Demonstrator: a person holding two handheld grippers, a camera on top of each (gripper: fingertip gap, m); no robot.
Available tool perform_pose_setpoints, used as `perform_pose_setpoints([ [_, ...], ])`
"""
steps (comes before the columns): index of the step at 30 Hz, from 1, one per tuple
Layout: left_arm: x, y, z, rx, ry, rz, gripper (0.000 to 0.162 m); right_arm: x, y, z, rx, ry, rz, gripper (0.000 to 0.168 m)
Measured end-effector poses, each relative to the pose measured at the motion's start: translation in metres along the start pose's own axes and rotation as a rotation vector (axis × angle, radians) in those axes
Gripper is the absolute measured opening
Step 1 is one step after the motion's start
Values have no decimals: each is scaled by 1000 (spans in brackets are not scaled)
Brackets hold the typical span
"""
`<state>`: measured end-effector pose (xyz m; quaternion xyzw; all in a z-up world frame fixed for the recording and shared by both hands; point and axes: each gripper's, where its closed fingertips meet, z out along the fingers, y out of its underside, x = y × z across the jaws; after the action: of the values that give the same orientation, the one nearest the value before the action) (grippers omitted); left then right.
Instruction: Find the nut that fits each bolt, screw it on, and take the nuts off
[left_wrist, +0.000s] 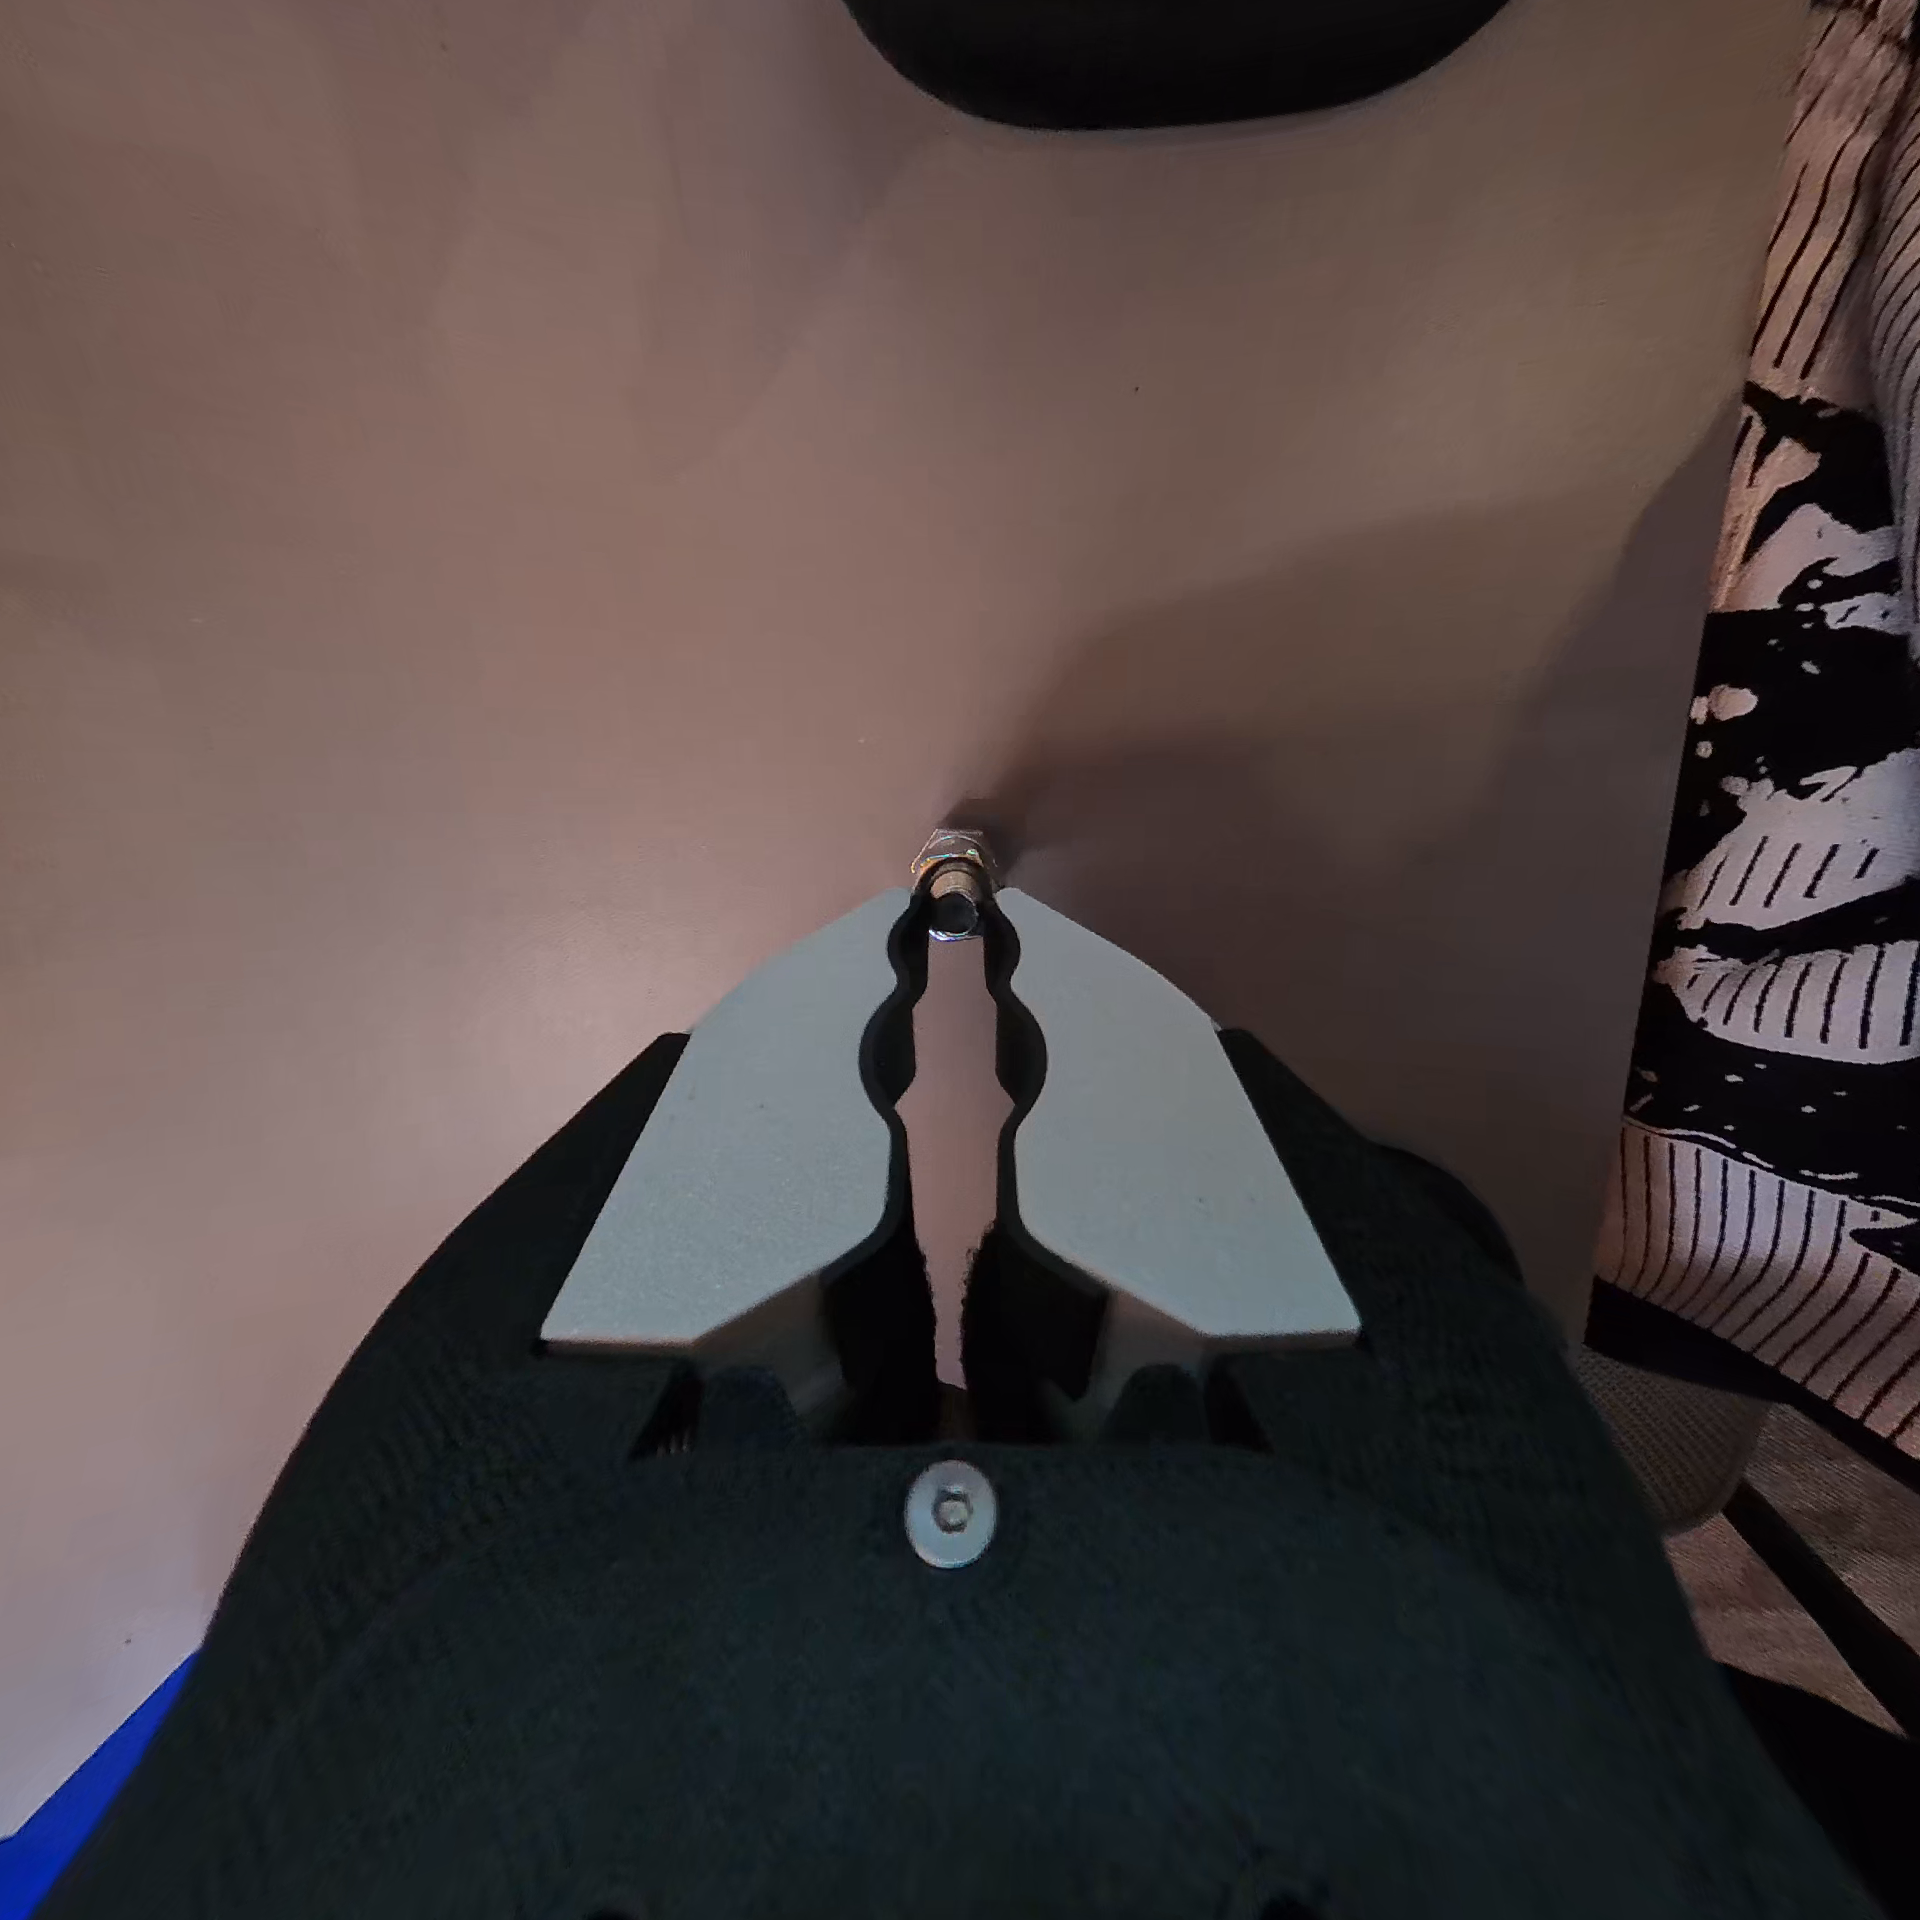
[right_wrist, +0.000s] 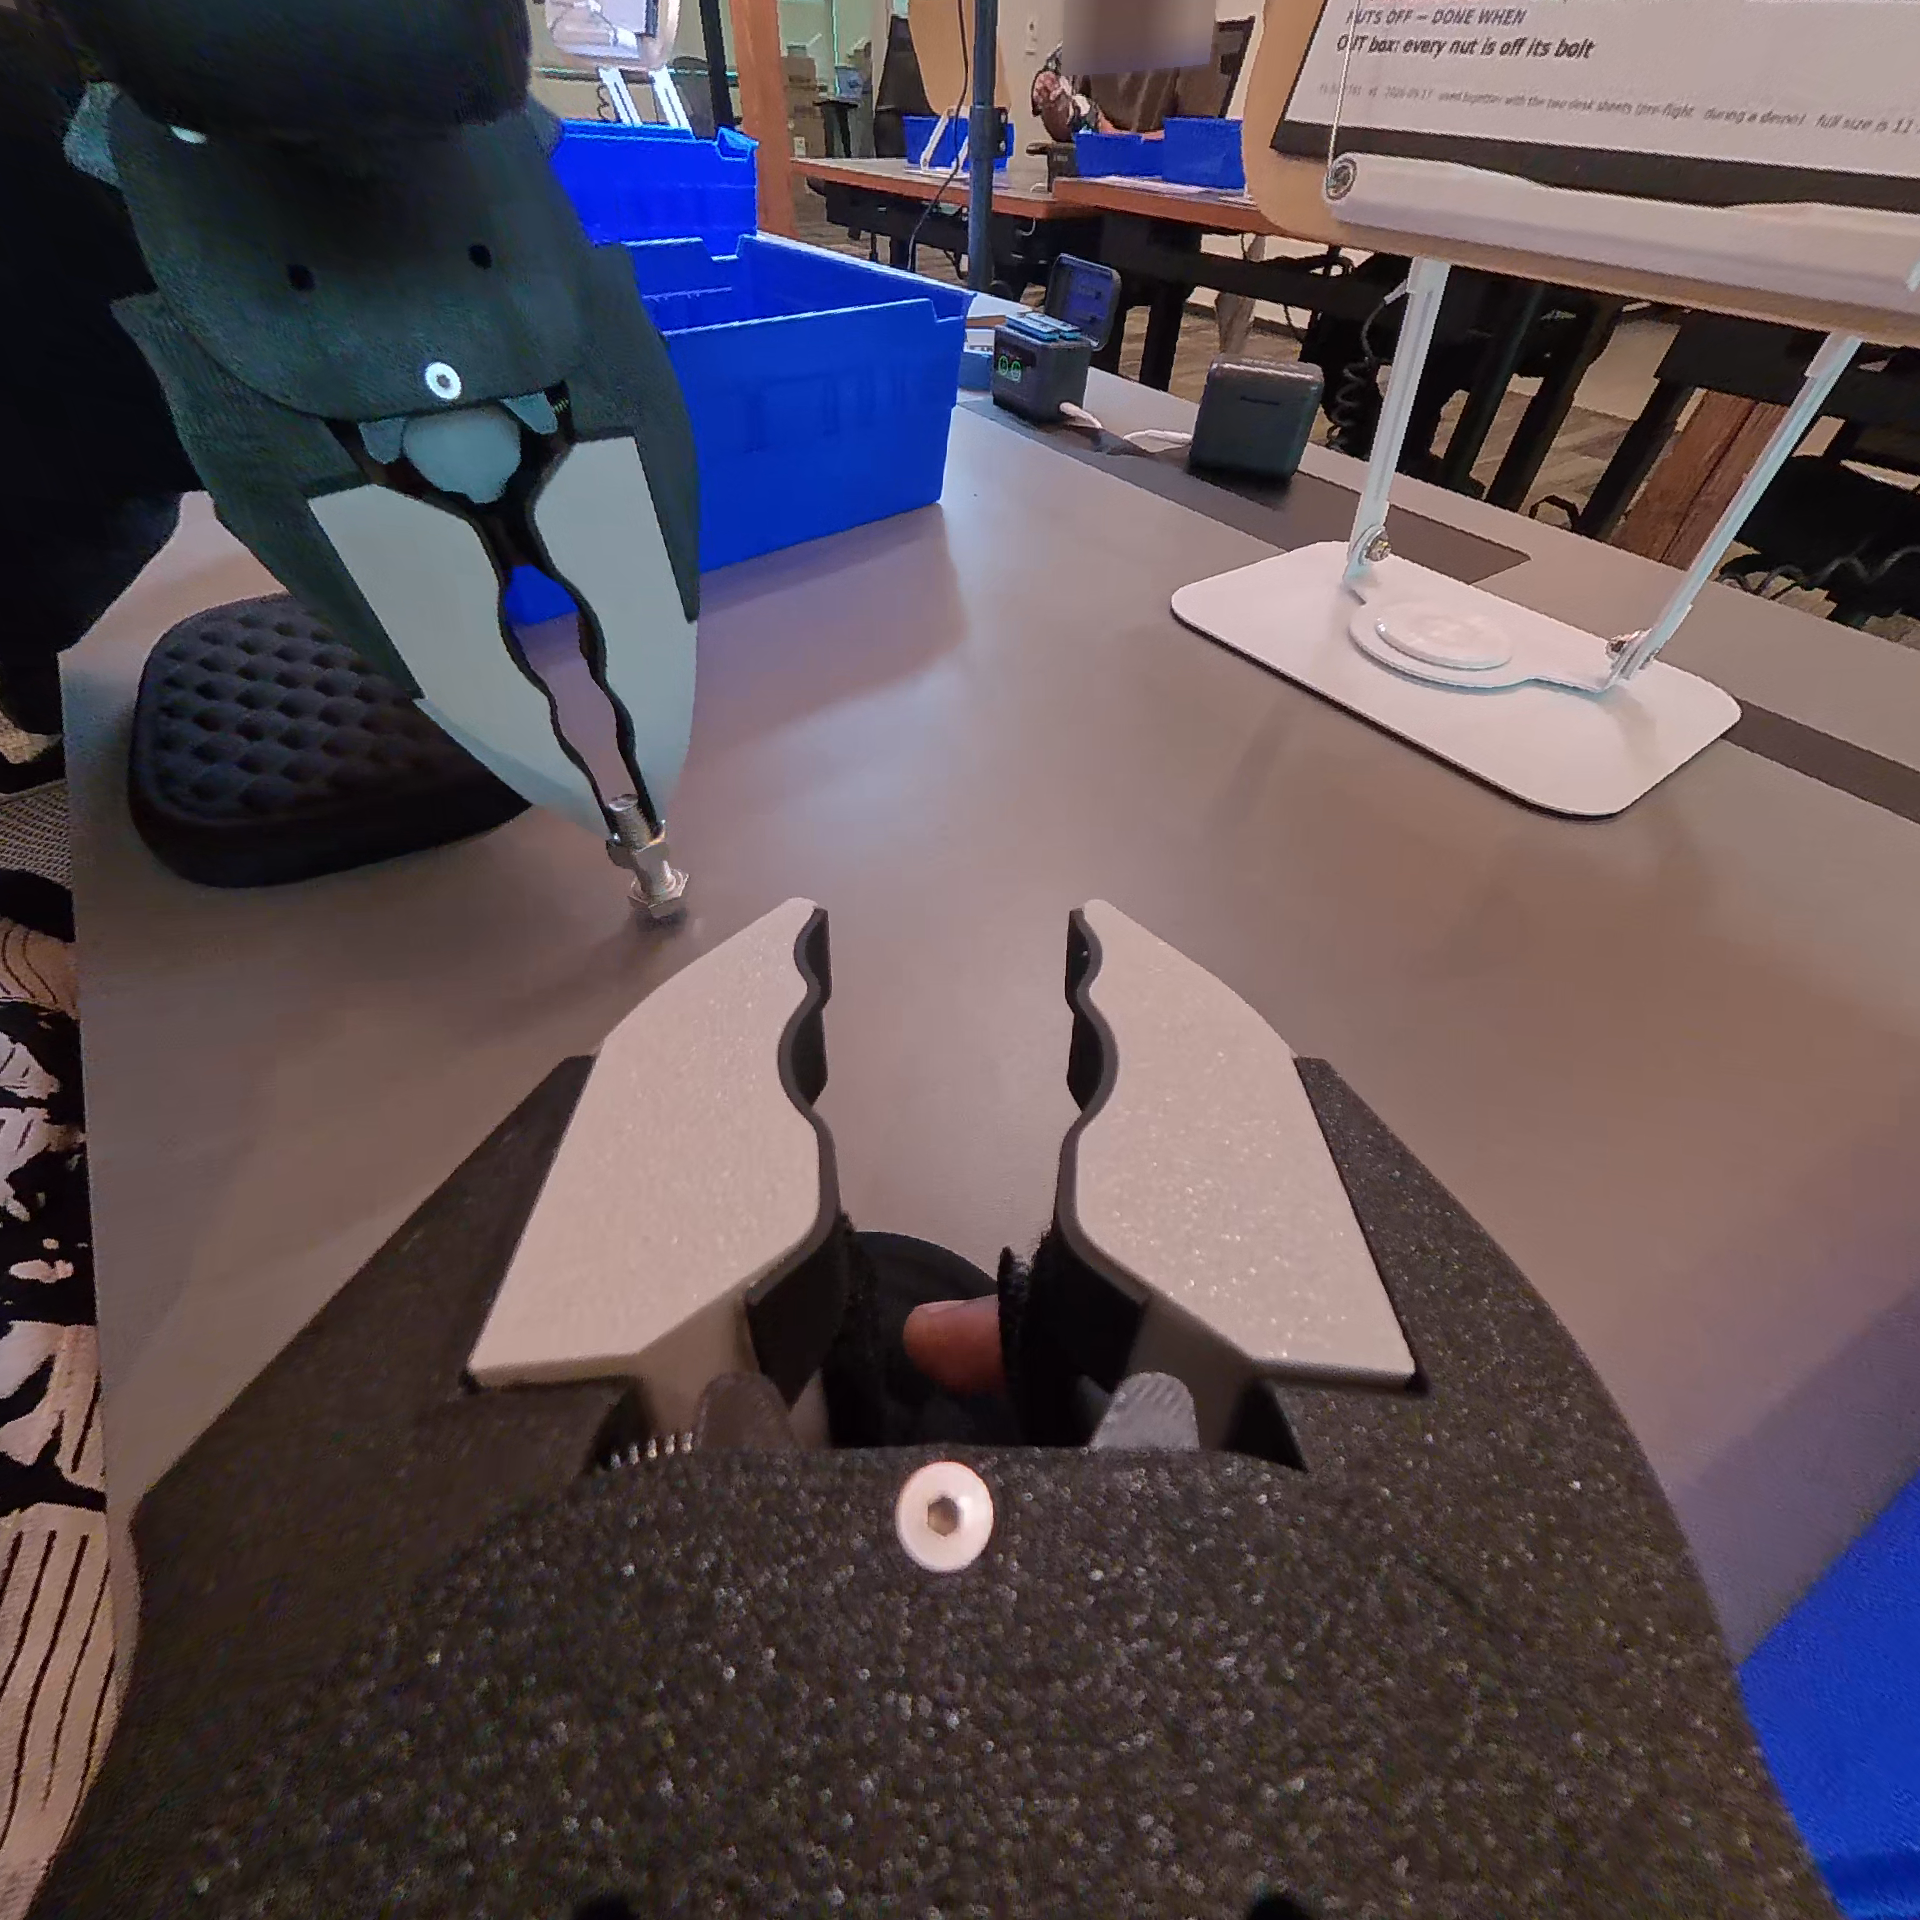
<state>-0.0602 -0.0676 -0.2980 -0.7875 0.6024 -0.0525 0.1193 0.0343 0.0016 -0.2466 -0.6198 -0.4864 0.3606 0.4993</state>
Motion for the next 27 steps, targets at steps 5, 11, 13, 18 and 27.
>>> perform_pose_setpoints([
  [5,0,1,3,-3,12,-5,10,0,0,0,-3,0,0,44],
  [11,-5,-1,-5,57,-10,-53,16,0,0,0,-5,-2,2,44],
  [13,-9,-6,-17,175,-47,-122,20,-1,0,0,-3,-6,2,44],
  [18,-35,-31,-74,867,-260,-354,35,-12,8,10,-105,-67,-31,38],
  [27,-11,5,-145,1644,-365,-398,51,-81,5,60,-218,-340,-106,27],
])
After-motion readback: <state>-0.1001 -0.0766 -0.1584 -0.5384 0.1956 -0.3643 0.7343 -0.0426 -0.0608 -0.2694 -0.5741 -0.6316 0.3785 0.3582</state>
